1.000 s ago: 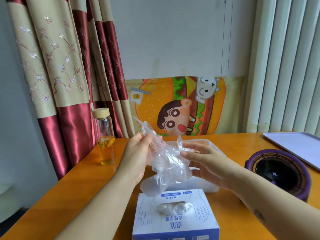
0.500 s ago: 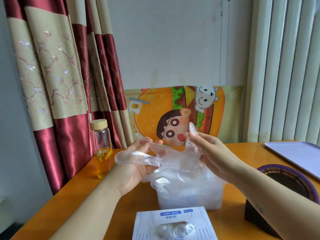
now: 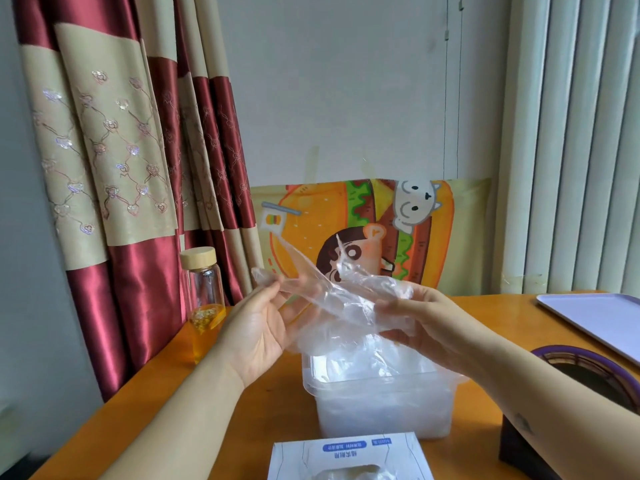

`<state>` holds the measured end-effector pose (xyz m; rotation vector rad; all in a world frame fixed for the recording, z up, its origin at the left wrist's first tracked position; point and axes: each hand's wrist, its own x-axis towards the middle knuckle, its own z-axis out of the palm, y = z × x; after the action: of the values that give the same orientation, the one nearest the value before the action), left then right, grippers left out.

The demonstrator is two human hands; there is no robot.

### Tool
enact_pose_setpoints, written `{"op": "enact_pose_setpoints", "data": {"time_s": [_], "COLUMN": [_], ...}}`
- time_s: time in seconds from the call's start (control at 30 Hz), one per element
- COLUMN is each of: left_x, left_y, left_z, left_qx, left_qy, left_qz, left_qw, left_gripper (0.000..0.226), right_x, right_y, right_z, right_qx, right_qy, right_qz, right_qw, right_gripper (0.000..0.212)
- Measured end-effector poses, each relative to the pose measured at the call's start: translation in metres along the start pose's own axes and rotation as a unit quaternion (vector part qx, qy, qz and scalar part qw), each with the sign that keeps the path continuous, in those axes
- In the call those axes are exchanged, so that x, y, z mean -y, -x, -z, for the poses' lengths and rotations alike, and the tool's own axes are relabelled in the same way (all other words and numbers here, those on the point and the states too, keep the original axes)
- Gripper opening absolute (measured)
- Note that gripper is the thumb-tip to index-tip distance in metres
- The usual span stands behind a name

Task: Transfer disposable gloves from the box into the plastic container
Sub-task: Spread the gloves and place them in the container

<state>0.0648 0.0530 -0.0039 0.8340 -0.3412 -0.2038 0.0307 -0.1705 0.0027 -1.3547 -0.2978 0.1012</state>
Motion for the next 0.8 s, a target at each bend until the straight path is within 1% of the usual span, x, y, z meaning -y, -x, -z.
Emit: {"op": "enact_pose_setpoints", "data": {"time_s": [0.07,0.1,0.17,0.23,0.27,0.3,0.33,0.37,0.4,0.43,0.47,0.5,0.53,0.57,0.6,0.63,0.67,0.7,0.73,0.8], "left_x": [0.003,0.004,0.006,0.006,0.005,0.002,-0.003,-0.008,-0.013,-0.016,-0.016,-0.011,-0.003,0.008,0.022,0.034,0.045,0.056,0.064,0.072], "left_y": [-0.003,-0.004,-0.007,-0.01,-0.013,-0.017,-0.022,-0.026,-0.028,-0.028,-0.027,-0.025,-0.024,-0.027,-0.03,-0.034,-0.037,-0.041,-0.044,-0.052], "left_z": [0.005,0.009,0.017,0.023,0.026,0.029,0.031,0.031,0.028,0.022,0.013,0.002,-0.01,-0.019,-0.025,-0.028,-0.028,-0.027,-0.025,-0.021], "left_qx": [-0.021,-0.03,-0.05,-0.076,-0.1,-0.14,-0.195,-0.255,-0.296,-0.298,-0.259,-0.185,-0.093,0.001,0.083,0.139,0.172,0.185,0.187,0.18], "left_qy": [0.023,0.029,0.026,-0.009,-0.034,-0.058,-0.081,-0.108,-0.153,-0.231,-0.338,-0.453,-0.559,-0.651,-0.725,-0.777,-0.812,-0.829,-0.831,-0.821], "left_qz": [-0.006,-0.008,-0.007,0.002,-0.001,-0.017,-0.05,-0.105,-0.18,-0.265,-0.333,-0.364,-0.344,-0.281,-0.191,-0.102,-0.033,0.015,0.043,0.071], "left_qw": [0.999,0.999,0.998,0.997,0.994,0.988,0.976,0.955,0.926,0.888,0.841,0.792,0.748,0.705,0.657,0.606,0.557,0.527,0.522,0.538], "left_gripper": [0.027,0.028,0.023,0.027,0.03,0.031,0.03,0.029,0.025,0.02,0.016,0.016,0.017,0.018,0.023,0.031,0.04,0.046,0.05,0.053], "right_x": [-0.001,-0.003,-0.005,-0.006,-0.006,-0.007,-0.008,-0.009,-0.009,-0.011,-0.012,-0.014,-0.016,-0.018,-0.021,-0.023,-0.026,-0.026,-0.025,-0.02], "right_y": [-0.004,-0.007,-0.011,-0.014,-0.015,-0.017,-0.019,-0.022,-0.024,-0.026,-0.028,-0.031,-0.034,-0.037,-0.04,-0.043,-0.045,-0.046,-0.045,-0.046], "right_z": [0.003,0.006,0.013,0.016,0.017,0.019,0.021,0.025,0.028,0.032,0.036,0.041,0.044,0.047,0.05,0.052,0.054,0.055,0.055,0.052], "right_qx": [-0.107,-0.145,-0.177,-0.192,-0.202,-0.214,-0.23,-0.247,-0.26,-0.27,-0.279,-0.286,-0.292,-0.295,-0.292,-0.285,-0.272,-0.253,-0.228,-0.177], "right_qy": [-0.024,-0.033,-0.039,-0.033,-0.023,0.002,0.044,0.093,0.143,0.186,0.222,0.26,0.304,0.346,0.38,0.401,0.413,0.42,0.423,0.418], "right_qz": [-0.001,0.003,0.023,0.052,0.069,0.087,0.102,0.113,0.117,0.116,0.11,0.104,0.099,0.096,0.093,0.087,0.076,0.062,0.046,0.027], "right_qw": [0.994,0.989,0.983,0.979,0.977,0.973,0.967,0.958,0.948,0.938,0.928,0.916,0.901,0.885,0.873,0.866,0.866,0.869,0.876,0.89], "right_gripper": [0.012,0.014,0.022,0.021,0.021,0.022,0.025,0.027,0.028,0.029,0.028,0.026,0.024,0.02,0.018,0.019,0.022,0.024,0.025,0.027]}}
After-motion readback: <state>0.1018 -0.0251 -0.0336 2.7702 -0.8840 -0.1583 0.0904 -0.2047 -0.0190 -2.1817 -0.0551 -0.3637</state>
